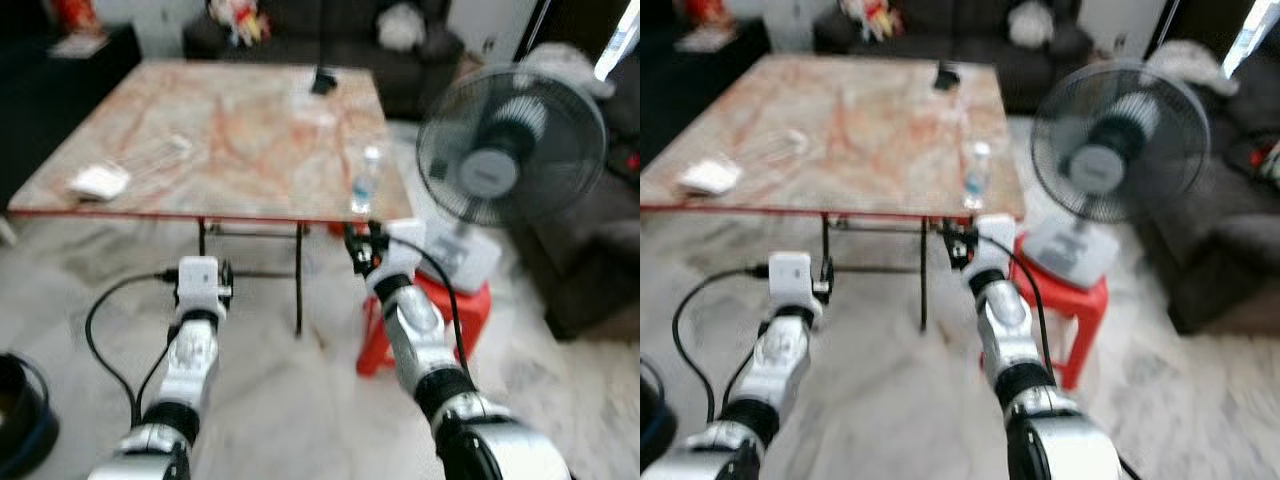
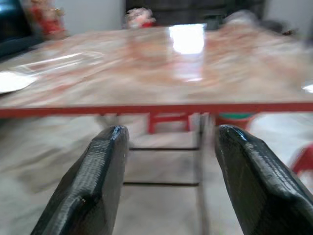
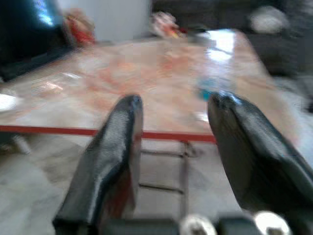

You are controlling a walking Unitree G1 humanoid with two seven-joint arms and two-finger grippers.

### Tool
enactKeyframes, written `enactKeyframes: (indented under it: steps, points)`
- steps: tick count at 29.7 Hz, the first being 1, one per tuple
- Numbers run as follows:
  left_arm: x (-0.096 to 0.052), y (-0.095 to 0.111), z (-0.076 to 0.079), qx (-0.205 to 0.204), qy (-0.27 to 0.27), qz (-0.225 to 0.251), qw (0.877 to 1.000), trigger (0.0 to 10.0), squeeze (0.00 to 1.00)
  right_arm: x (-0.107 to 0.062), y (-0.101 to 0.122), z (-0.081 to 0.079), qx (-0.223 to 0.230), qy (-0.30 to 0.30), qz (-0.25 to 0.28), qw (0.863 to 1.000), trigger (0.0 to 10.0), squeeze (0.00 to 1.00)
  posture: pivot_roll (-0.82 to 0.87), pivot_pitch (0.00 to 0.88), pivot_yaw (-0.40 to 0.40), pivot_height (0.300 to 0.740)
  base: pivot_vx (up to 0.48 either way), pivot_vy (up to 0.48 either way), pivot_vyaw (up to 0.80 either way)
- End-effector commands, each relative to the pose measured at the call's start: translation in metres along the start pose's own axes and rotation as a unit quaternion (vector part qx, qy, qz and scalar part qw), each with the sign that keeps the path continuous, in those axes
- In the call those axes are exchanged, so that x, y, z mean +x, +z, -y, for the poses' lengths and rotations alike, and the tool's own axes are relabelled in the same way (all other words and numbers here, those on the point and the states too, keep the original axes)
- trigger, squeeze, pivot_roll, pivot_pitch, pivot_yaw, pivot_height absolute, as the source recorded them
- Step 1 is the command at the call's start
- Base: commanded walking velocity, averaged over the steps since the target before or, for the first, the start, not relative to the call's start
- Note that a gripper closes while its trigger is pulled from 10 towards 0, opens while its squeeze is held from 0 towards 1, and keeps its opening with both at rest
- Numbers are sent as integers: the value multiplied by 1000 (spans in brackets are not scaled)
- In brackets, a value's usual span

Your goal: Picking trash to rubbish bin

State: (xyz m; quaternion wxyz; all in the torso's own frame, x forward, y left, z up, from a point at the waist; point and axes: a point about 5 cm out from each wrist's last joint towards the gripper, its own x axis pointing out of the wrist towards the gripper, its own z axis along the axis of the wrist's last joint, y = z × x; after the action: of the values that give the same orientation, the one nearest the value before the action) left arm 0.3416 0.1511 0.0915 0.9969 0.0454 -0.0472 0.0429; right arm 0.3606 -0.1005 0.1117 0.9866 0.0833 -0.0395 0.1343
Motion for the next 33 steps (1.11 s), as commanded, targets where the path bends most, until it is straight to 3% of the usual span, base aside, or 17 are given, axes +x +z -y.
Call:
enactKeyframes:
  steps: [1,16,23,33]
  points:
    - [3,5,-5,8,3,10,1000,10000,0,7,12,-6,3,9,25,1000,10000,0,28,0,-73,740,322,0,0]
    - [10,21,-3,6,4,44,999,10000,0,10,19,-11,-12,24,42,999,10000,0,30,0,-75,740,324,0,0]
    - [12,25,-4,5,5,49,999,10000,0,10,20,-15,-14,37,49,998,10000,0,32,0,-74,740,325,0,720]
    - [13,28,-4,5,5,53,999,10000,0,10,20,-15,-9,36,47,998,10000,0,31,0,-73,740,326,0,0]
